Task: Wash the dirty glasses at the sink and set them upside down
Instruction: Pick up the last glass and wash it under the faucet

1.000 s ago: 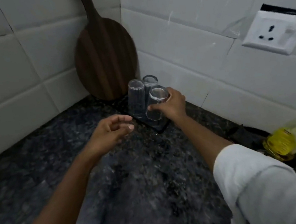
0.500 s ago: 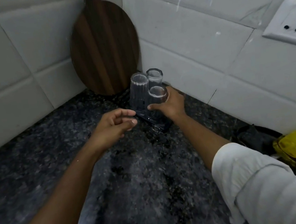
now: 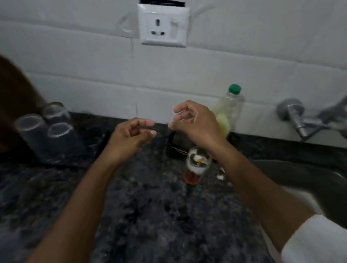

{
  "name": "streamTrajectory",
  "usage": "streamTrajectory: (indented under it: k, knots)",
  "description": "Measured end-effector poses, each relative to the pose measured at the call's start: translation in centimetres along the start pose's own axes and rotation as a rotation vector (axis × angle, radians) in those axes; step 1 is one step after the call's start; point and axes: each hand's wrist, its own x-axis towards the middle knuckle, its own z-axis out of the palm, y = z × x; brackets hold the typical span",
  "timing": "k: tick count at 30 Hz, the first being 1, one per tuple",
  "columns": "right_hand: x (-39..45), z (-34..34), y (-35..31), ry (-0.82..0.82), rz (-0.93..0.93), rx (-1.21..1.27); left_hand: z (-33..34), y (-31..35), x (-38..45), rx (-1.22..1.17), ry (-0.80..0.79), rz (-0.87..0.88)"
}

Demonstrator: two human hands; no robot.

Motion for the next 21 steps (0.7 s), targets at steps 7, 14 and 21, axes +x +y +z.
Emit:
streamTrajectory:
  k: [7,14,21]
  knots:
    - [-5.4,-4.3,9.9,0.078,0.23,0.083,5.6,1.3,0.5,0.038,-0.134,-0.01]
    - [-6.8,2.0,13.4,0.145,0.218,0.081,5.3,0.2,-1.7,0.026,-0.059,-0.028]
    - [-8.7,-1.5,13.9,0.319,0.139,0.124,8.5,0.1,-2.5,0.032,-0.04,-0.041]
